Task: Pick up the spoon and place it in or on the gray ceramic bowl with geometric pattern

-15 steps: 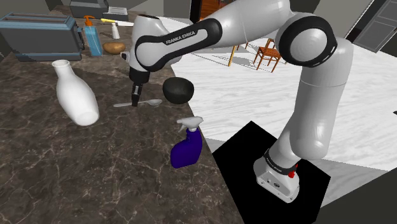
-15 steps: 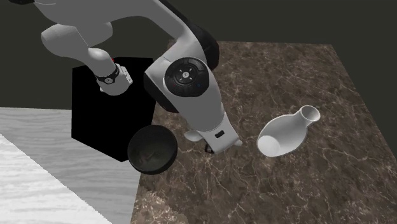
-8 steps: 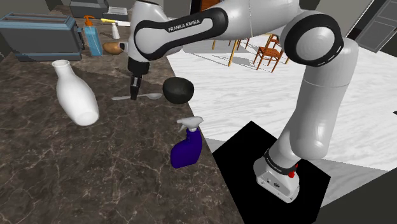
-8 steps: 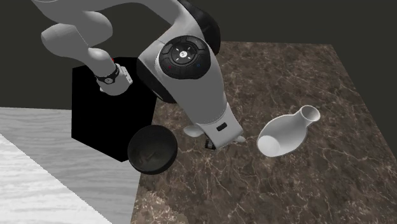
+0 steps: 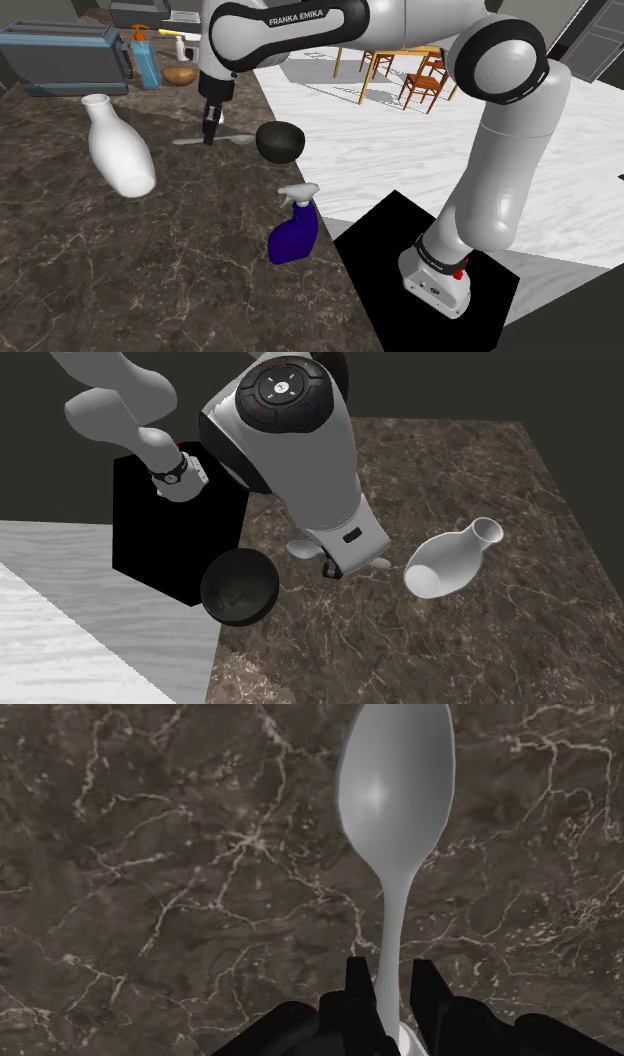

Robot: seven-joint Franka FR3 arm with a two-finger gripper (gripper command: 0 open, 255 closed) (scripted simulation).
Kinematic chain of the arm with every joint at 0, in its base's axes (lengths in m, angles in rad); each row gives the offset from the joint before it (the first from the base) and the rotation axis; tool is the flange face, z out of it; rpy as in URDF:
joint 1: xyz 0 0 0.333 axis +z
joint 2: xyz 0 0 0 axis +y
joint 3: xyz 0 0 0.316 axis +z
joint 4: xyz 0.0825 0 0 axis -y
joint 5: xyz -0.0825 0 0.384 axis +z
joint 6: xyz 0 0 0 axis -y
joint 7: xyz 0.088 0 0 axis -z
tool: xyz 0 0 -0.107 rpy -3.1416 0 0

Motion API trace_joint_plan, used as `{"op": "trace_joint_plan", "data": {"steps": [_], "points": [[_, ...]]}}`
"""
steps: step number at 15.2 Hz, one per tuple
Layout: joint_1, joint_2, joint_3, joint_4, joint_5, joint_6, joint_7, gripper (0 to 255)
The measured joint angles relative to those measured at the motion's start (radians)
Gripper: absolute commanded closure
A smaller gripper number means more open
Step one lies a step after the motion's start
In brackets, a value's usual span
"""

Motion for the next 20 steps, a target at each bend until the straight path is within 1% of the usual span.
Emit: {"op": "trace_joint_plan", "data": {"steps": [8, 9, 13, 16, 20], "points": [[0.0, -0.016, 0.0, 0.083, -0.004, -0.097, 0.018, 255], [-0.006, -0.027, -0.002, 0.073, 0.0, -0.1, 0.009, 255], [-0.057, -0.118, -0.022, -0.026, 0.035, -0.104, -0.067, 255], [-0.096, -0.191, -0.044, -0.116, 0.063, -0.1, -0.136, 255], [-0.146, -0.263, -0.084, -0.186, 0.088, -0.123, -0.231, 255]]}}
